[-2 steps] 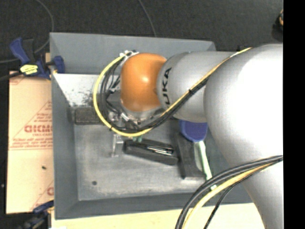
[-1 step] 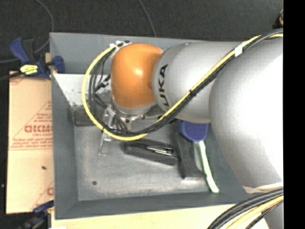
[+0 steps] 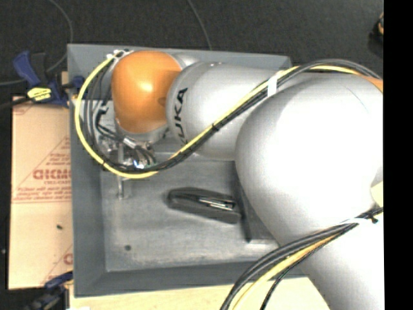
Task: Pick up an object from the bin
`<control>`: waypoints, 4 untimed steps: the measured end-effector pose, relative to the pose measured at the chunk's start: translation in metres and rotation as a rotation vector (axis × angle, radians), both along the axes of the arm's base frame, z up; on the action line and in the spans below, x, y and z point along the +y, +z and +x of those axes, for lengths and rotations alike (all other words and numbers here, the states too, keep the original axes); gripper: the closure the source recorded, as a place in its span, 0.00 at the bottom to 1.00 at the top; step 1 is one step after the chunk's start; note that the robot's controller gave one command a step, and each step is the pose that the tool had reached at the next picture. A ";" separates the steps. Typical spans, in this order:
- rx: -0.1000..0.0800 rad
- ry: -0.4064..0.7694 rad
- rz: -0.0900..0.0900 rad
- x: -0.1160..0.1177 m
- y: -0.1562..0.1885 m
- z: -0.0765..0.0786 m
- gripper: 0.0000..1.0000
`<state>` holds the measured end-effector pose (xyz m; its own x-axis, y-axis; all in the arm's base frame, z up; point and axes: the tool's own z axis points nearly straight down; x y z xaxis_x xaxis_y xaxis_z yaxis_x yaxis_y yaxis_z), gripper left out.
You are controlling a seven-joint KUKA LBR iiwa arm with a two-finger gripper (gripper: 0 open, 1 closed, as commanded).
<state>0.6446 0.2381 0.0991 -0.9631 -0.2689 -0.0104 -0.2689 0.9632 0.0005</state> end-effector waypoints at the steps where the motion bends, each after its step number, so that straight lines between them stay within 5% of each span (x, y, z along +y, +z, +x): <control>1: -0.005 -0.349 0.013 -0.002 -0.026 0.008 0.00; 2: -0.016 -0.175 0.009 -0.058 -0.022 0.001 1.00; 4: -0.017 -0.176 0.010 -0.058 -0.020 0.001 1.00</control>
Offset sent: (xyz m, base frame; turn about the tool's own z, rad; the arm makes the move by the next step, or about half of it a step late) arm -0.0045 -0.0586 -0.0291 0.1733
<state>0.6457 0.1799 0.0790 -0.9950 -0.0960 -0.0289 -0.0963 0.9953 0.0071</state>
